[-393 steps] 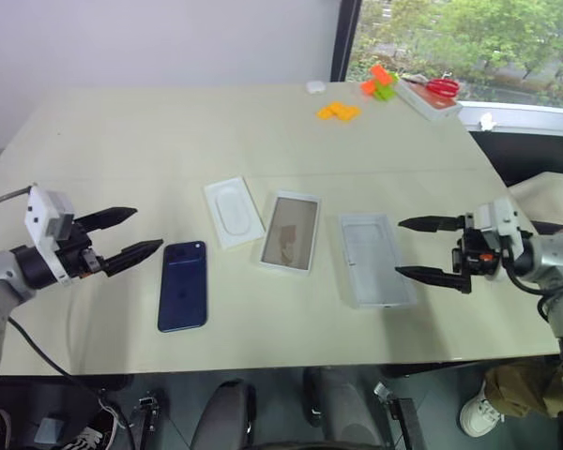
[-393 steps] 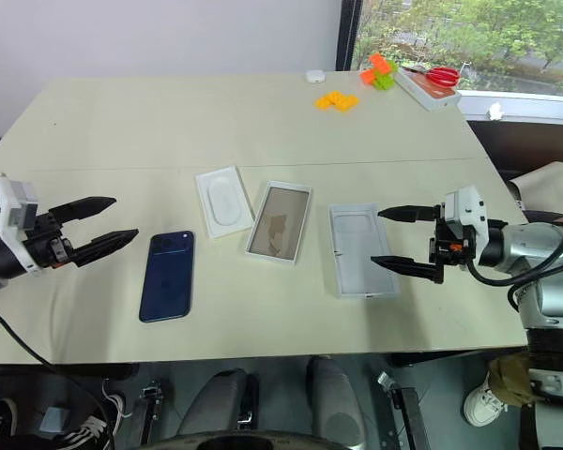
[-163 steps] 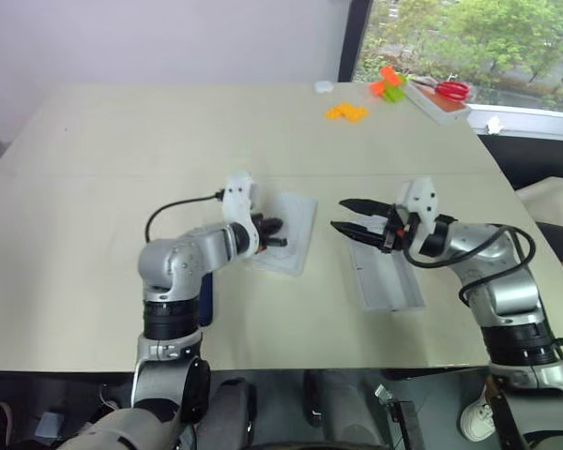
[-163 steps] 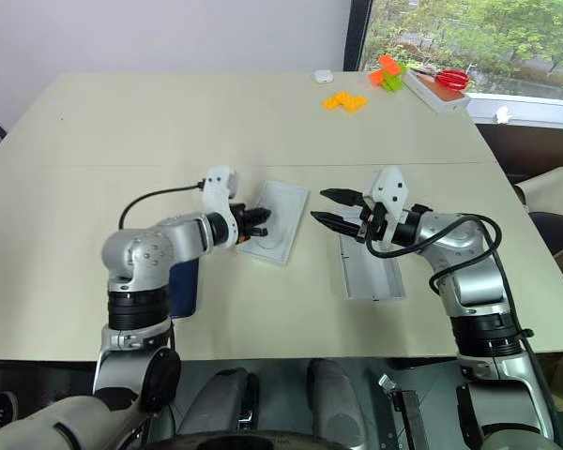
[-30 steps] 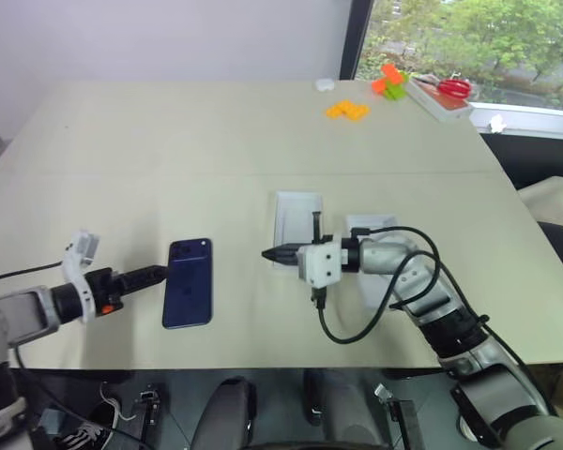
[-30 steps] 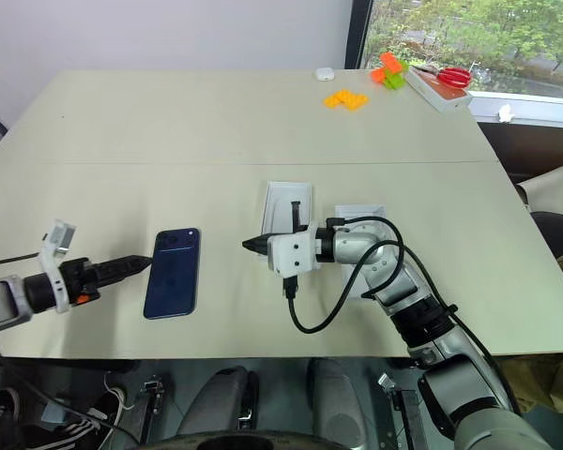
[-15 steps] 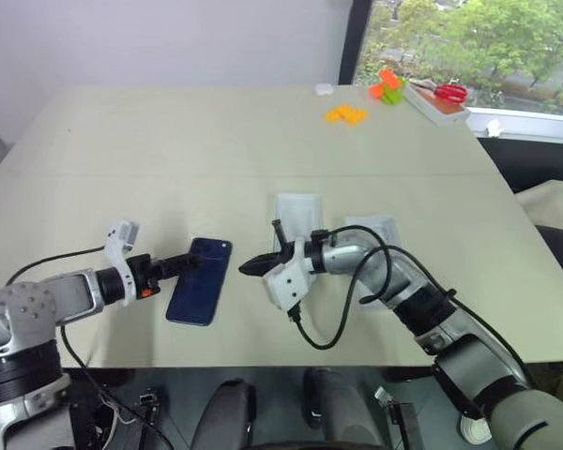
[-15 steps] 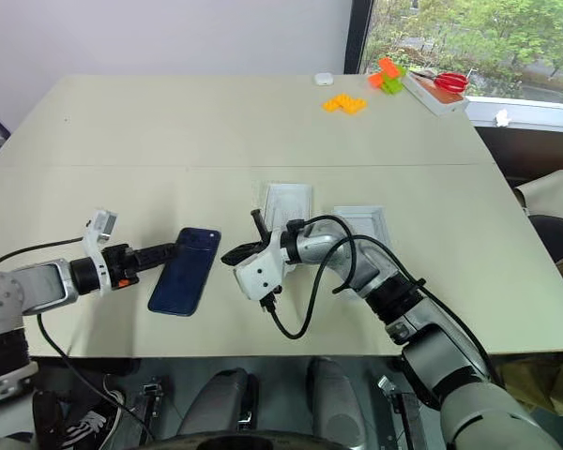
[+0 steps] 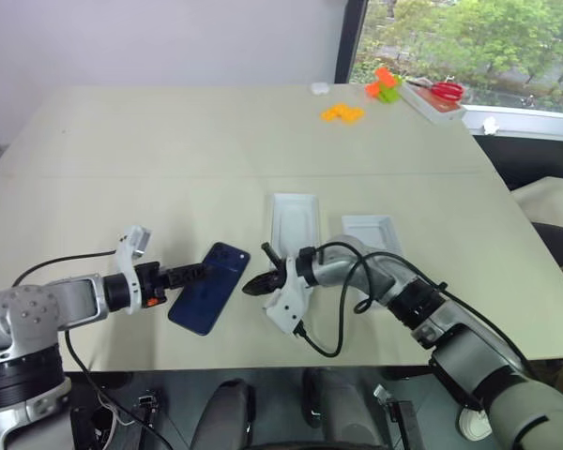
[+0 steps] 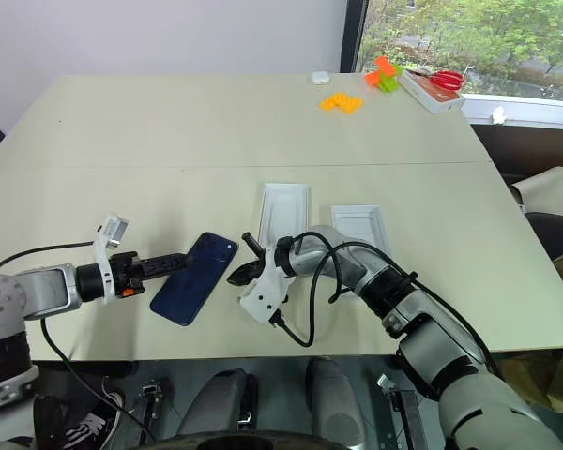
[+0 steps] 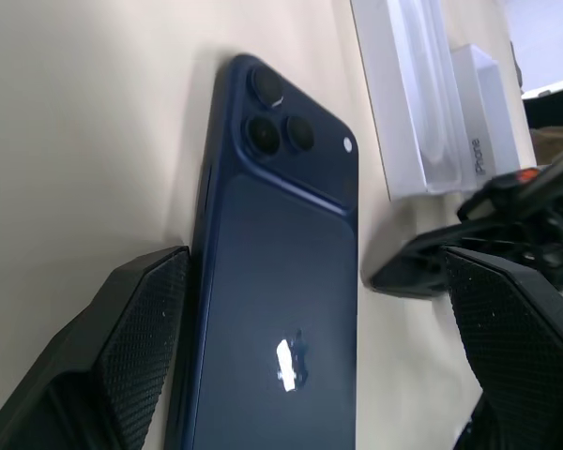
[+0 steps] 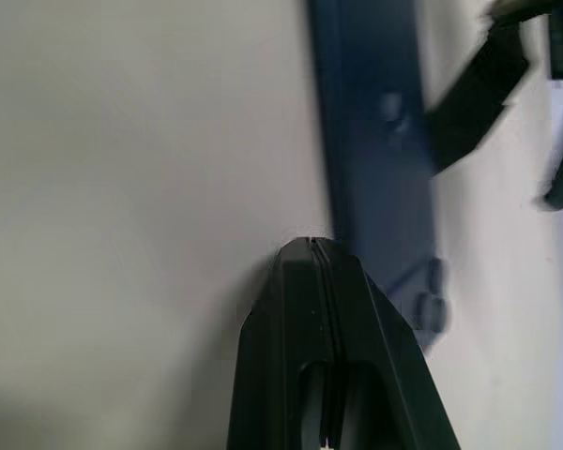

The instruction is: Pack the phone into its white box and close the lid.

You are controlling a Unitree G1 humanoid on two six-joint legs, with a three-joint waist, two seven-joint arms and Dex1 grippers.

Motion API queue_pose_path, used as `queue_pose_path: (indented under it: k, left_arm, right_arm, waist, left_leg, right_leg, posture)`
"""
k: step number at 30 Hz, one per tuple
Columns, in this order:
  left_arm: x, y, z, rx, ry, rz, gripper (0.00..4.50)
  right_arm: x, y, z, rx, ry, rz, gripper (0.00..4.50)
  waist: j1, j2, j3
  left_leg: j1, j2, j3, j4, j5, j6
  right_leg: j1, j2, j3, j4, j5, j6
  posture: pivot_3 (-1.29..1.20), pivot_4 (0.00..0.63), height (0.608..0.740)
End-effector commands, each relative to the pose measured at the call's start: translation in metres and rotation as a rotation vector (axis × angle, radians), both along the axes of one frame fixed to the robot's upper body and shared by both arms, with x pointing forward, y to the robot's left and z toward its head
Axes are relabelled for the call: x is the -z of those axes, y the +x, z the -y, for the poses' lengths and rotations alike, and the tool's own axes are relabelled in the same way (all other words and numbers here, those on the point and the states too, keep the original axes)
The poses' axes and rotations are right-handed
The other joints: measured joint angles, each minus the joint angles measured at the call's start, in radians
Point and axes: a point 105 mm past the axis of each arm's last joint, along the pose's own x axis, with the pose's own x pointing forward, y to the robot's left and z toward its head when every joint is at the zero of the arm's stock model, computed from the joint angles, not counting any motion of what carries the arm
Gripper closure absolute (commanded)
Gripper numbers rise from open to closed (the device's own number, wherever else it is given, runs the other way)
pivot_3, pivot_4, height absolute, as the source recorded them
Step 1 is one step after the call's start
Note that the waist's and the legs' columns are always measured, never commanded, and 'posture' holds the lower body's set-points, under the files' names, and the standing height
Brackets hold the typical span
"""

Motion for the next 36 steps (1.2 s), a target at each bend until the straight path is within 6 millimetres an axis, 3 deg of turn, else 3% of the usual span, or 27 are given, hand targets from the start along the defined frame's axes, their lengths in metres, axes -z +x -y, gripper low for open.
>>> queue_pose_path:
  k: [1,9,14,19,24,31,36]
  left_arm:
    - [-0.003,-0.009,0.002,0.039,-0.005,-0.004,0.03]
    - [0.003,-0.025,0.004,0.093,0.009,-0.054,0.03]
    - [-0.007,-0.015,0.008,0.090,-0.005,-0.012,0.03]
    - [-0.001,-0.016,0.011,0.081,-0.009,-0.031,0.03]
    - [-0.001,-0.022,0.028,0.135,-0.081,-0.039,0.03]
    - [-0.006,-0.022,0.028,0.138,-0.023,-0.033,0.03]
    - [0.004,-0.020,0.023,0.098,0.027,-0.070,0.03]
  right_arm:
    - [-0.003,0.001,-0.008,-0.029,0.000,0.038,4.50]
    - [0.005,0.001,-0.014,-0.039,-0.007,0.050,4.50]
    - [0.005,0.000,-0.017,-0.042,0.016,0.049,4.50]
    - [0.004,0.000,-0.019,-0.043,0.028,0.048,4.50]
    - [0.000,0.002,-0.019,-0.035,0.043,0.049,4.50]
    - [-0.001,0.004,-0.019,-0.026,0.056,0.048,4.50]
    - [-0.002,0.004,-0.019,-0.021,0.063,0.044,4.50]
  waist:
    - [-0.001,0.000,0.000]
    - [-0.010,0.000,0.000]
    - [-0.017,0.000,0.000]
    - [-0.020,0.000,0.000]
    - [-0.019,-0.001,-0.001]
    - [-0.022,-0.001,-0.001]
    - [-0.023,-0.001,-0.001]
  left_leg:
    - [0.000,0.000,0.000,0.000,0.000,0.000]
    - [0.001,0.001,0.000,0.000,0.000,-0.001]
    - [0.001,0.001,-0.001,0.000,0.001,-0.002]
    - [0.001,0.001,-0.001,0.000,0.001,-0.002]
    - [0.002,0.001,-0.002,0.000,0.002,-0.003]
    - [0.001,0.002,-0.002,-0.001,0.002,-0.003]
    - [0.001,0.002,-0.002,-0.001,0.002,-0.003]
  right_leg:
    - [0.000,0.000,0.000,0.000,0.000,0.000]
    - [0.000,0.000,0.001,0.000,0.000,0.000]
    - [0.001,0.000,0.001,0.000,0.000,-0.001]
    - [0.001,0.001,0.001,0.001,0.000,-0.001]
    - [0.002,0.001,0.001,0.001,0.000,-0.001]
    - [0.000,0.001,0.001,0.001,0.001,-0.001]
    - [0.000,0.002,0.001,0.002,0.001,-0.001]
  posture:
    - [0.00,0.150,0.740]
    - [0.00,0.150,0.740]
    - [0.00,0.150,0.740]
    - [0.00,0.150,0.740]
    - [0.00,0.150,0.740]
    - [0.00,0.150,0.740]
    - [0.00,0.150,0.740]
